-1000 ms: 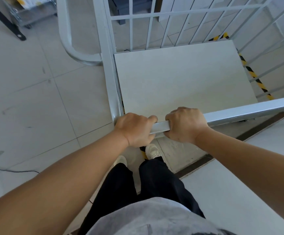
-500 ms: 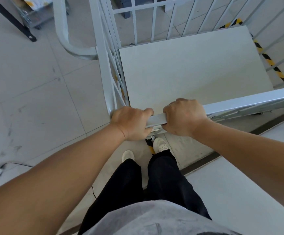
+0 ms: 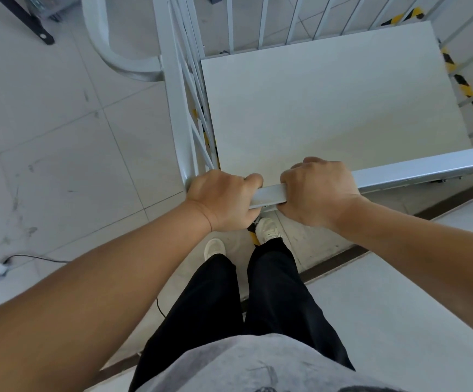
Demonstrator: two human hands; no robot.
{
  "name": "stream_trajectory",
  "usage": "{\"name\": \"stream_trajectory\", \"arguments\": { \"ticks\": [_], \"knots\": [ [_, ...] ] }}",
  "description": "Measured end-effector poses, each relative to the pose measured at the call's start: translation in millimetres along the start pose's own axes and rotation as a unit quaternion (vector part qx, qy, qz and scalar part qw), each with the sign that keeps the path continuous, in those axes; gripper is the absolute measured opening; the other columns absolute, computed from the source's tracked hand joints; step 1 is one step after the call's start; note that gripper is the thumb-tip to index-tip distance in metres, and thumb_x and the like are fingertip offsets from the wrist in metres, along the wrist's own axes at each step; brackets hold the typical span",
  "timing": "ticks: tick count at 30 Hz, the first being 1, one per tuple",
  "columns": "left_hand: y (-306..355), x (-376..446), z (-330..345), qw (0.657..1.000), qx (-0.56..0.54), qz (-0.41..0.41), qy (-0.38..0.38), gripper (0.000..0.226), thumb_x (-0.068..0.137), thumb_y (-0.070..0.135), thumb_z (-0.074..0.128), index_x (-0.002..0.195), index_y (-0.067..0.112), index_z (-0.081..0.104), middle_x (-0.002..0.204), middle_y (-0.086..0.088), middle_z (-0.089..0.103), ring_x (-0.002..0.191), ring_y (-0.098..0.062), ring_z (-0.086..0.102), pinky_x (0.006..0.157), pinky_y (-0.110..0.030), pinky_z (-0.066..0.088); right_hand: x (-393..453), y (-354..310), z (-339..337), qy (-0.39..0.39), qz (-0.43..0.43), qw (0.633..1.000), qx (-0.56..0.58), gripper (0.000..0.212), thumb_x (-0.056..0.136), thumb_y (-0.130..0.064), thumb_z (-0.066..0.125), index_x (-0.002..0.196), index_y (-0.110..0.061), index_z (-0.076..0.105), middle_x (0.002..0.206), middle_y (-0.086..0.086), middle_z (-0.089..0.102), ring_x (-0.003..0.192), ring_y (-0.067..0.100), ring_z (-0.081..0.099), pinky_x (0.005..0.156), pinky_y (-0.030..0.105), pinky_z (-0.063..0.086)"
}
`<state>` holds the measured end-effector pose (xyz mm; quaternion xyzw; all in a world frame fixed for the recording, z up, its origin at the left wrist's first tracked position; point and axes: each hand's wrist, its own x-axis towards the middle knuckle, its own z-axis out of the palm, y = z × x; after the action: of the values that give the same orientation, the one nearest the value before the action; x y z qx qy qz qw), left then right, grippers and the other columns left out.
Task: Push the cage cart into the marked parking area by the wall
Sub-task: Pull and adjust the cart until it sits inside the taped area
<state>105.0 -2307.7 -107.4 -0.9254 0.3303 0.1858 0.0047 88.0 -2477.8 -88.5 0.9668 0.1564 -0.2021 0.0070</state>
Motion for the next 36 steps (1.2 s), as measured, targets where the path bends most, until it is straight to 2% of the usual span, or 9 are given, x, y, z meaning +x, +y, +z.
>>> {"name": "stream_trajectory", "arguments": {
  "ticks": [4, 7, 11, 20, 25, 28, 32, 36],
  "knots": [
    [-1, 0, 1, 1.0, -0.017, 0.001, -0.004, 0.034, 0.092, 0.044, 0.044, 0.114, 0.019, 0.048, 0.07, 0.004, 0.048, 0.071, -0.029, 0.06, 0.06, -0.03, 0.042, 0, -1, 0, 0.006, 0.004, 1.0, -0.003, 0.021, 0.085, -0.039, 0.053, 0.086, -0.019, 0.06, 0.077, -0.005, 0.052, 0.088, 0.019, 0.053, 0.06, 0.028, 0.037],
    [-2, 1, 1, 1.0, -0.015, 0.005, 0.005, 0.034, 0.094, 0.044, 0.043, 0.116, 0.018, 0.048, 0.07, 0.004, 0.047, 0.067, -0.024, 0.053, 0.058, -0.028, 0.038, 0, -1, 0, 0.005, 0.003, 1.0, -0.007, 0.021, 0.085, -0.039, 0.053, 0.088, -0.02, 0.062, 0.082, -0.005, 0.058, 0.09, 0.018, 0.055, 0.061, 0.028, 0.04],
    [-1, 0, -1, 1.0, -0.029, 0.011, 0.004, 0.035, 0.094, 0.043, 0.044, 0.119, 0.019, 0.048, 0.077, 0.002, 0.058, 0.065, -0.022, 0.048, 0.058, -0.029, 0.036, 0, -3, 0, 0.006, 0.024, 1.0, -0.011, 0.021, 0.084, -0.041, 0.053, 0.09, -0.023, 0.061, 0.087, -0.006, 0.062, 0.093, 0.018, 0.056, 0.063, 0.028, 0.041],
    [-5, -2, -7, 0.996, -0.082, 0.031, -0.01, 0.03, 0.094, 0.041, 0.047, 0.116, 0.021, 0.048, 0.074, 0.006, 0.046, 0.066, -0.02, 0.046, 0.057, -0.029, 0.032, -1, -8, -2, 0.007, 0.058, 0.998, -0.034, 0.023, 0.083, -0.047, 0.051, 0.088, -0.027, 0.062, 0.091, -0.007, 0.065, 0.096, 0.018, 0.058, 0.065, 0.028, 0.044],
    [-6, -3, -11, 0.995, -0.085, 0.036, -0.024, 0.026, 0.094, 0.04, 0.046, 0.111, 0.021, 0.048, 0.074, 0.005, 0.049, 0.066, -0.02, 0.047, 0.057, -0.029, 0.032, -1, -8, -6, 0.004, 0.054, 0.998, -0.03, 0.022, 0.083, -0.046, 0.051, 0.088, -0.028, 0.063, 0.091, -0.008, 0.065, 0.095, 0.017, 0.058, 0.063, 0.027, 0.042],
    [-7, -2, -12, 0.995, -0.084, 0.035, -0.037, 0.027, 0.094, 0.041, 0.046, 0.112, 0.02, 0.048, 0.087, 0.0, 0.063, 0.068, -0.022, 0.049, 0.058, -0.031, 0.034, -1, -7, -5, -0.004, 0.045, 0.999, -0.023, 0.023, 0.085, -0.048, 0.051, 0.089, -0.028, 0.062, 0.088, -0.009, 0.063, 0.091, 0.016, 0.057, 0.061, 0.027, 0.041],
    [-6, -1, -18, 0.994, -0.088, 0.03, -0.06, 0.026, 0.094, 0.041, 0.047, 0.111, 0.021, 0.049, 0.091, -0.002, 0.065, 0.069, -0.023, 0.048, 0.059, -0.03, 0.033, 0, -7, -7, -0.008, 0.046, 0.999, -0.013, 0.023, 0.085, -0.048, 0.05, 0.087, -0.028, 0.061, 0.085, -0.009, 0.06, 0.085, 0.014, 0.052, 0.061, 0.028, 0.043],
    [-5, -2, -19, 0.993, -0.096, 0.032, -0.064, 0.025, 0.093, 0.043, 0.048, 0.108, 0.022, 0.049, 0.093, -0.001, 0.065, 0.077, -0.027, 0.059, 0.059, -0.03, 0.034, 1, -8, -7, -0.02, 0.062, 0.998, -0.008, 0.019, 0.084, -0.045, 0.05, 0.08, -0.028, 0.057, 0.084, -0.008, 0.062, 0.083, 0.015, 0.053, 0.061, 0.029, 0.046]
  ]
}}
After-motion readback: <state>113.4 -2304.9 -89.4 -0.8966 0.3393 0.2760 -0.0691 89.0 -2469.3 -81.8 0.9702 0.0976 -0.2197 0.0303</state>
